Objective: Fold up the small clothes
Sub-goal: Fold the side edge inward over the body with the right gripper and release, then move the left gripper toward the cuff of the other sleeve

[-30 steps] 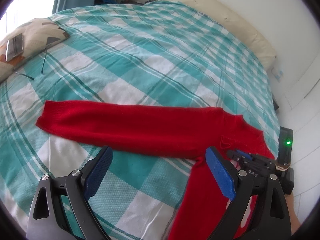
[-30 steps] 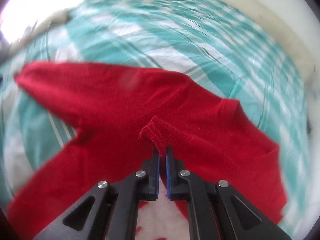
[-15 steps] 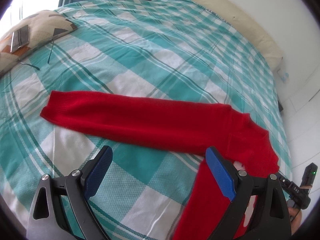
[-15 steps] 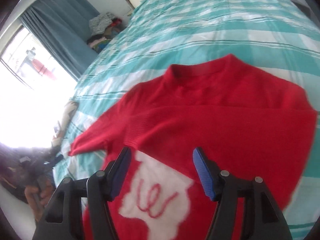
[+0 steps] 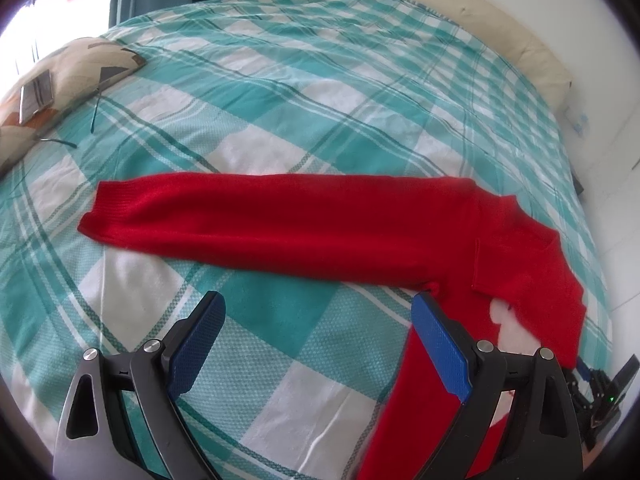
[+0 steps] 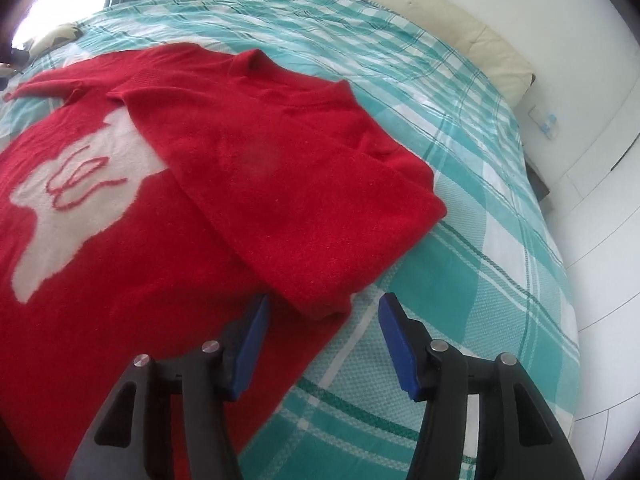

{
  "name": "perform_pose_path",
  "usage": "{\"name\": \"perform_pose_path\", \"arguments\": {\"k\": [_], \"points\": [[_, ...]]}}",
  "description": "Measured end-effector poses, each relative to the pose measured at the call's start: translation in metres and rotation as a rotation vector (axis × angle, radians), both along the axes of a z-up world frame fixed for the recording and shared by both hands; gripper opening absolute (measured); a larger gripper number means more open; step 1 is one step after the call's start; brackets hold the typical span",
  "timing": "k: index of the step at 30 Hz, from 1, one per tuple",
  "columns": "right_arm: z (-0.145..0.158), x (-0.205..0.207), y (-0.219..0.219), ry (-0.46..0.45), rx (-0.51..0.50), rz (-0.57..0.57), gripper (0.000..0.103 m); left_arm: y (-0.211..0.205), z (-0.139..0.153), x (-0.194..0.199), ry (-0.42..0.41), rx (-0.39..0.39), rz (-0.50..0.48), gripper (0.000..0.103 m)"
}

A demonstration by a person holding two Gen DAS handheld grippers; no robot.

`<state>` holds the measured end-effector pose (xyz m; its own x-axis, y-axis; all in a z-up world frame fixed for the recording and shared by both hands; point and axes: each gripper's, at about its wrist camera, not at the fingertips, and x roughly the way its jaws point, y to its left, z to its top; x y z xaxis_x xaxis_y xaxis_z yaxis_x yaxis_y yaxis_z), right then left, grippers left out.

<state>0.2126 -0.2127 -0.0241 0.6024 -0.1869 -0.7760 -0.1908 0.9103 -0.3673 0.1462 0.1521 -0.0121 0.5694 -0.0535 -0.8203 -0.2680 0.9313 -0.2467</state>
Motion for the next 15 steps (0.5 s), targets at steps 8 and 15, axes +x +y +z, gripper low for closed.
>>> {"name": "perform_pose_path", "arguments": {"k": [8, 15], "points": [[-0.014, -0.004, -0.014, -0.012, -0.006, -0.068, 0.008, 0.002, 0.002, 0.003, -0.008, -0.01, 0.006, 0.095], [0.006, -0.029, -0.031, -0.04, 0.068, -0.161, 0.045, 0.001, 0.0, 0.003, 0.013, -0.01, -0.011, 0.095]]}}
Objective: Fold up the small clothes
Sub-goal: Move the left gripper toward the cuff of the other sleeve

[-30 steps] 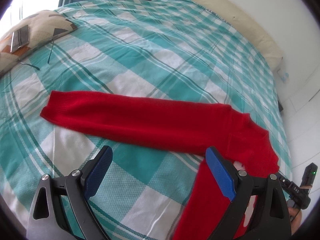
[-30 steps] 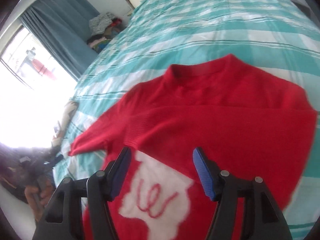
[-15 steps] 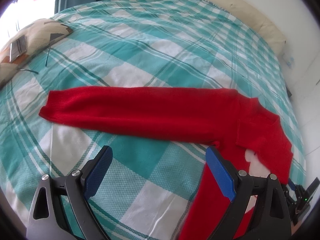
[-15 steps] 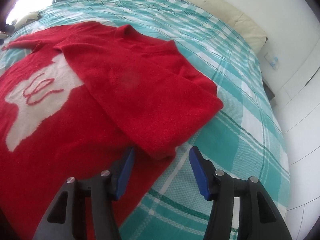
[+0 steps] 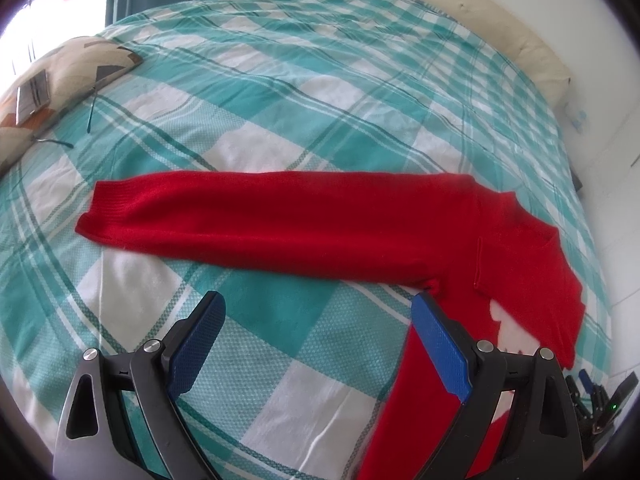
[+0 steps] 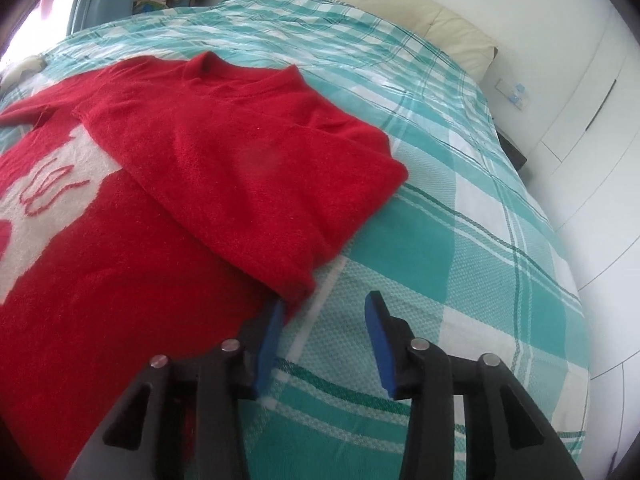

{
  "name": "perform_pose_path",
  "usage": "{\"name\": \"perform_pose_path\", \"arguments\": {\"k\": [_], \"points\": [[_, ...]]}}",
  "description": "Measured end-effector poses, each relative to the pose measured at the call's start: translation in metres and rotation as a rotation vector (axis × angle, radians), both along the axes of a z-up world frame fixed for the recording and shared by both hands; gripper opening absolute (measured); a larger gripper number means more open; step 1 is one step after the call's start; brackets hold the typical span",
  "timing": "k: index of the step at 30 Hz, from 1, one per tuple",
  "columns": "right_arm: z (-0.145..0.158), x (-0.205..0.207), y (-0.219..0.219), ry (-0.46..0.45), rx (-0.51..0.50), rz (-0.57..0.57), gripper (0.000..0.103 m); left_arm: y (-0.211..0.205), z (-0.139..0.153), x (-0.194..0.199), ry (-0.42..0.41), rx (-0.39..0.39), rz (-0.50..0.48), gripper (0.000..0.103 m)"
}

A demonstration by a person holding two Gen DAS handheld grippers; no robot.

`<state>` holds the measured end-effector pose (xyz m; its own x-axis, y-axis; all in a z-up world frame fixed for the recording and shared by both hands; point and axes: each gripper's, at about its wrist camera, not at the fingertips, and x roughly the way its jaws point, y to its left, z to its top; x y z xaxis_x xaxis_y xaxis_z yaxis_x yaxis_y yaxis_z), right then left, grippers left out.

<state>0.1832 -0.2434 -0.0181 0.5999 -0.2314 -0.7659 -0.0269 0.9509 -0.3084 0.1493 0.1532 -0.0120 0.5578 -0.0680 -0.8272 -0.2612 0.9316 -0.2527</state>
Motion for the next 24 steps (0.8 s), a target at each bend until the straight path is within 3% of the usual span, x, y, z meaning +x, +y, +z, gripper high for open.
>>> {"name": "perform_pose_path", "arguments": {"k": [5, 10, 16, 21, 24], "points": [[0.019, -0.048, -0.022, -0.044, 0.127, -0.122, 0.061, -0.005, -0.007, 0.001, 0.032, 0.019, -0.017, 0.096], [0.044, -0.097, -0.032, -0.146, 0.286, -0.213, 0.073, -0.013, -0.021, 0.003, 0.098, 0.059, -0.036, 0.096], [0.061, -0.106, -0.039, -0.243, 0.404, -0.269, 0.074, -0.02, -0.036, 0.001, 0.153, 0.138, -0.046, 0.096], [0.064, -0.104, -0.046, -0.255, 0.458, -0.29, 0.074, -0.031, -0.062, 0.003, 0.262, 0.169, -0.098, 0.097], [0.065, -0.106, -0.048, -0.257, 0.491, -0.295, 0.074, -0.038, -0.069, 0.002, 0.277, 0.231, -0.1, 0.102]]}}
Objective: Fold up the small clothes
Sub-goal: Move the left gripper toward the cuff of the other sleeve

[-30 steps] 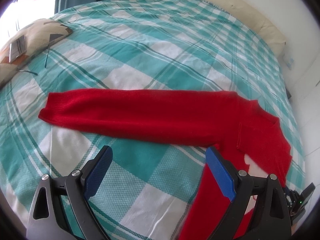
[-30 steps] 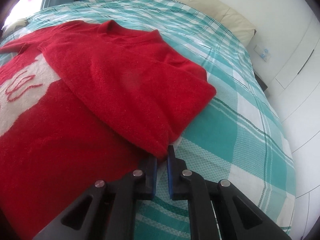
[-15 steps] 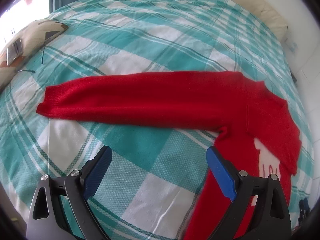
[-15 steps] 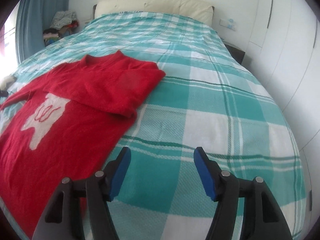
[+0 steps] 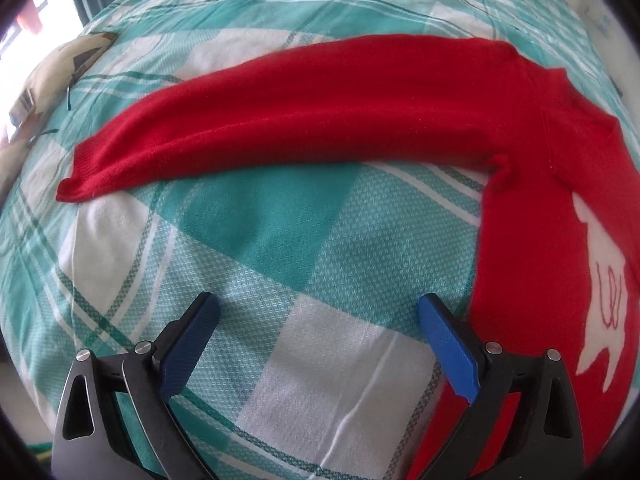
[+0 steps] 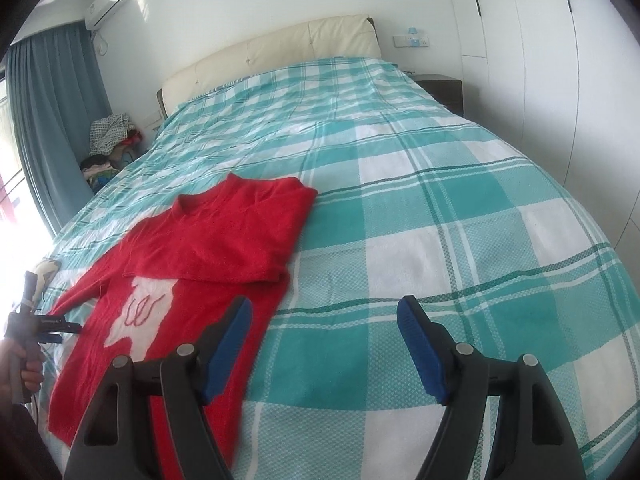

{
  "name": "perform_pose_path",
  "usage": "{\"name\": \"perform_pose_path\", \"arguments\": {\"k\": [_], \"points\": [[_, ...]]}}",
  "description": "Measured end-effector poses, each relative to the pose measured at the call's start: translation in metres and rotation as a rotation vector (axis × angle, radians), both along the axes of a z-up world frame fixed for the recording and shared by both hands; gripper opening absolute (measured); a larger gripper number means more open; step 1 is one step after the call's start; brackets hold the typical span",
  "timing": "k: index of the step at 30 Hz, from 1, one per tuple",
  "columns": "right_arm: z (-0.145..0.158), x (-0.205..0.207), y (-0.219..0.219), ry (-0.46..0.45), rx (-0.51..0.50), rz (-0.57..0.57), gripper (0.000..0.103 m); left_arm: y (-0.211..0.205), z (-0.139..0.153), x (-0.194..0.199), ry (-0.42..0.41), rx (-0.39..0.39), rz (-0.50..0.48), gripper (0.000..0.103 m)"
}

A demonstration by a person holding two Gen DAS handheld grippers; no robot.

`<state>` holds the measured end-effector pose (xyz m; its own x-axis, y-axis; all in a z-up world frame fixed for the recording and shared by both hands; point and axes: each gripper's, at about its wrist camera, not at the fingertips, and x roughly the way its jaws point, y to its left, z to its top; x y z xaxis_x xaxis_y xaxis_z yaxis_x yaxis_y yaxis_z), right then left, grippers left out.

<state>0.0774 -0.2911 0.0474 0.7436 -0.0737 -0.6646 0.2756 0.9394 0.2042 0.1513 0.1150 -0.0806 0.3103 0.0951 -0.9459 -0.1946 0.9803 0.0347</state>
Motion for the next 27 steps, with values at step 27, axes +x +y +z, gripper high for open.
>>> {"name": "perform_pose_path", "arguments": {"k": [27], "points": [[0.002, -0.003, -0.008, -0.022, 0.086, -0.005, 0.076, -0.001, -0.014, -0.006, 0.007, -0.008, -0.024, 0.103]]}}
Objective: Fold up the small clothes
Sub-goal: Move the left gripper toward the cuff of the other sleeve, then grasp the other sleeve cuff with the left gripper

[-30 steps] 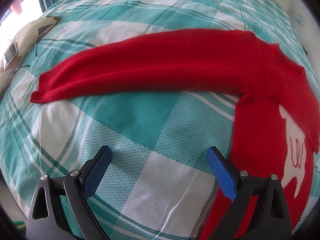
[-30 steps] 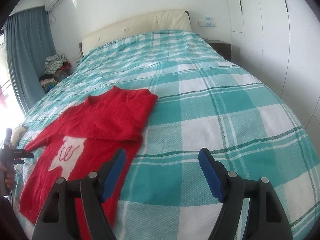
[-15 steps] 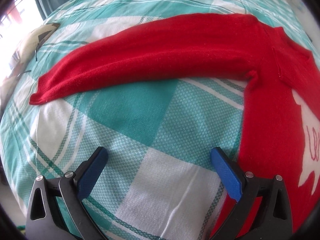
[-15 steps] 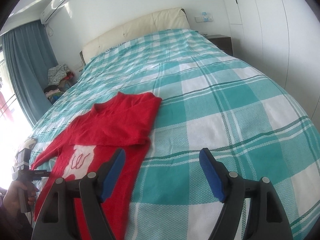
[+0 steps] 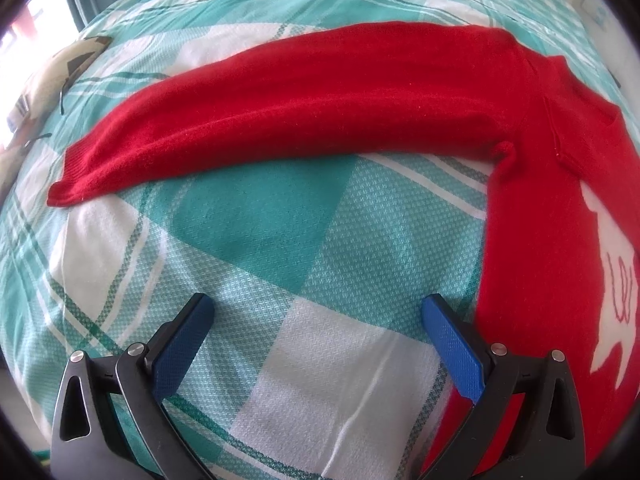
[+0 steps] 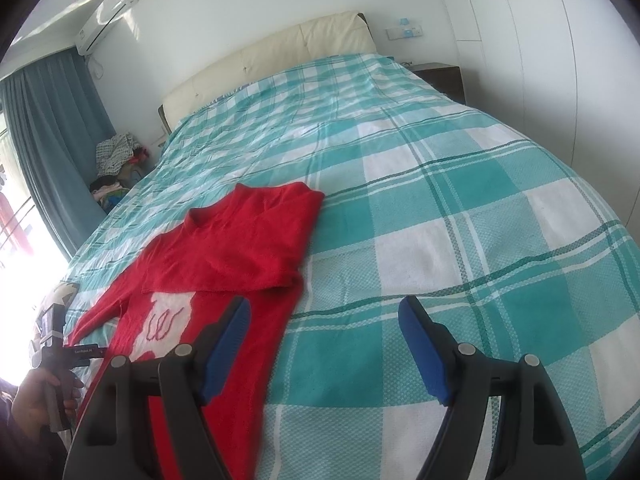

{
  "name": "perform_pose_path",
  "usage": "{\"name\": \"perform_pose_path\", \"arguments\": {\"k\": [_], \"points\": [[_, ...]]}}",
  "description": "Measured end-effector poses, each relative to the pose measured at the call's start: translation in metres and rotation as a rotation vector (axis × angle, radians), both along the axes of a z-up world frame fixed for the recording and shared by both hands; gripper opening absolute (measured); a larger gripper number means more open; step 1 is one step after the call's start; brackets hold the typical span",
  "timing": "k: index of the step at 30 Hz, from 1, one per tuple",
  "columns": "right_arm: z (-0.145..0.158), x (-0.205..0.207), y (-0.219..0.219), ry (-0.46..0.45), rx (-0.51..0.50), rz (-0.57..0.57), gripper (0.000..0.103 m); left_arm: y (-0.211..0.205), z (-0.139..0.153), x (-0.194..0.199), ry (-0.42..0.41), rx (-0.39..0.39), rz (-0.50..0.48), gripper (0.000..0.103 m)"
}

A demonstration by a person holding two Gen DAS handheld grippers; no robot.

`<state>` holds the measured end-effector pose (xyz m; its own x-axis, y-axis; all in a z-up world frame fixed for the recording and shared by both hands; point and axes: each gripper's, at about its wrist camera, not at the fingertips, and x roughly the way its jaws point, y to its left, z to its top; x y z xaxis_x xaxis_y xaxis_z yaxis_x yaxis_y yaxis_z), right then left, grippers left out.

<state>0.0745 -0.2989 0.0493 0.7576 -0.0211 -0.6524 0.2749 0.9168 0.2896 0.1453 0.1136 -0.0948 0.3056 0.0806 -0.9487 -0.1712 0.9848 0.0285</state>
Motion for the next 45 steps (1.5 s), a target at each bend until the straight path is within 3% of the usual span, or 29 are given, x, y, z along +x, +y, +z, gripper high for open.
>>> {"name": "perform_pose_path", "arguments": {"k": [9, 14, 17, 20, 22, 24, 26, 30, 33, 35, 40, 42, 43, 44, 45], "points": [[-0.002, 0.002, 0.002, 0.007, 0.005, 0.011, 0.076, 0.0, -0.002, 0.001, 0.003, -0.009, -0.023, 0.103], [-0.002, 0.002, 0.003, 0.007, 0.006, 0.014, 0.076, -0.01, 0.012, 0.003, 0.003, -0.014, -0.031, 0.102], [-0.001, 0.001, 0.001, 0.002, 0.007, 0.007, 0.076, 0.0, 0.042, -0.012, -0.075, -0.125, -0.032, 0.101], [0.002, -0.001, -0.002, -0.009, 0.018, -0.003, 0.076, 0.032, 0.081, -0.031, -0.238, -0.258, -0.02, 0.102], [0.004, -0.002, -0.004, -0.018, 0.024, -0.008, 0.076, 0.063, 0.103, -0.038, -0.327, -0.253, 0.022, 0.102], [0.006, -0.002, -0.005, -0.024, 0.044, -0.006, 0.076, 0.096, 0.118, -0.036, -0.364, -0.238, 0.087, 0.102], [0.006, -0.002, -0.006, -0.028, 0.068, 0.0, 0.076, 0.14, 0.12, -0.027, -0.351, -0.264, 0.172, 0.102], [0.006, 0.0, -0.007, -0.022, 0.093, 0.007, 0.076, 0.235, 0.093, -0.007, -0.258, -0.414, 0.392, 0.102], [0.004, 0.0, -0.006, -0.004, 0.078, -0.001, 0.076, 0.263, 0.063, 0.001, -0.167, -0.429, 0.472, 0.099], [0.002, 0.001, -0.008, 0.003, 0.081, -0.007, 0.076, 0.264, 0.048, 0.007, -0.122, -0.414, 0.464, 0.088], [-0.003, 0.001, -0.011, 0.021, 0.083, -0.028, 0.076, 0.253, 0.026, 0.011, -0.09, -0.382, 0.428, 0.084], [-0.004, 0.001, -0.012, 0.027, 0.088, -0.032, 0.076, 0.248, 0.025, 0.011, -0.097, -0.346, 0.418, 0.078], [-0.004, 0.001, -0.013, 0.028, 0.093, -0.032, 0.076, 0.246, 0.026, 0.012, -0.096, -0.324, 0.409, 0.063], [-0.005, 0.001, -0.013, 0.029, 0.097, -0.033, 0.076, 0.243, 0.027, 0.013, -0.092, -0.312, 0.393, 0.037], [-0.005, 0.001, -0.013, 0.028, 0.1, -0.033, 0.076, 0.239, 0.027, 0.014, -0.084, -0.314, 0.374, 0.023]]}}
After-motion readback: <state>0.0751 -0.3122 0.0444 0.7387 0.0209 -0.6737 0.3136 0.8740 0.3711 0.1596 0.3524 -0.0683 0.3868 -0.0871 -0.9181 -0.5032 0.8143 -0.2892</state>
